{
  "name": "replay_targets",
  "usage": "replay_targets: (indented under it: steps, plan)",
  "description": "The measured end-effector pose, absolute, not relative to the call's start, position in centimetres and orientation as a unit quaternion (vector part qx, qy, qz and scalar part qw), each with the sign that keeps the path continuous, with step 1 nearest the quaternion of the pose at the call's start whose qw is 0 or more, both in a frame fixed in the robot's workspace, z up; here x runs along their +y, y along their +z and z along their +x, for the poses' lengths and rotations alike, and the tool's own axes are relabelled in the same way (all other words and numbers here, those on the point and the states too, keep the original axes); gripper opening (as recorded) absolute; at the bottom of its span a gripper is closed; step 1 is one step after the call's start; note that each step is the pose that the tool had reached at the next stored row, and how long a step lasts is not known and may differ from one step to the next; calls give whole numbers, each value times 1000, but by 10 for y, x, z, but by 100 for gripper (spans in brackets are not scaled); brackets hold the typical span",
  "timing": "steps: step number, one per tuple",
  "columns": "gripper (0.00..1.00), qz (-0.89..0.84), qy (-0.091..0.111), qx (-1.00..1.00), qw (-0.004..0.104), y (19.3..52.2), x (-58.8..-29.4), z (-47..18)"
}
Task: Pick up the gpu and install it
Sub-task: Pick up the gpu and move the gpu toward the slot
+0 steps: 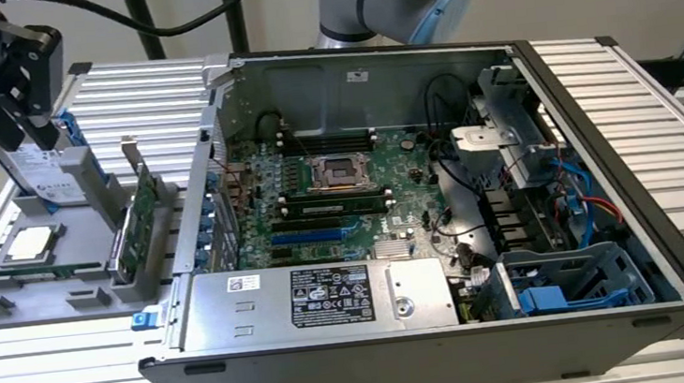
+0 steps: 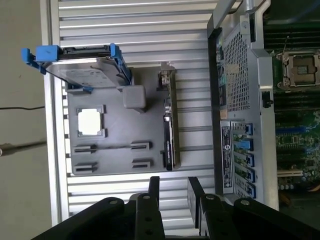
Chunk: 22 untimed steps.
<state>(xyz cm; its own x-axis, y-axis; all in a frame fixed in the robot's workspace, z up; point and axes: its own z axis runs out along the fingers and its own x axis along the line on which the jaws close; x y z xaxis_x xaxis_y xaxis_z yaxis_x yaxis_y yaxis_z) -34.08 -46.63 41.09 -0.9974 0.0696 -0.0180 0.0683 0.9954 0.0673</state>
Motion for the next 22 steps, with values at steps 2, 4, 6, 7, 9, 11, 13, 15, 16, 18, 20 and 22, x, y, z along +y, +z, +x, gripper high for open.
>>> replay_targets:
  steps: [2,4,6,7,9,11,13,15,16,18,20,22]
  plan:
    - [0,35,33,999,10,410,-466,-340]
    - [0,35,33,999,10,409,-466,-340]
    - [0,35,33,999,10,408,-466,-340]
    - [0,35,33,999,10,407,-466,-339]
    - [0,35,33,999,10,406,-466,-339]
    - [0,35,33,999,10,406,-466,-339]
    - [0,35,33,999,10,406,-466,-339]
    - [0,35,34,999,10,405,-466,-339]
    - [0,35,34,999,10,405,-466,-339]
    - [0,35,34,999,10,405,-466,-339]
    - [0,35,33,999,10,404,-466,-339]
    - [0,35,34,999,10,403,-466,-338]
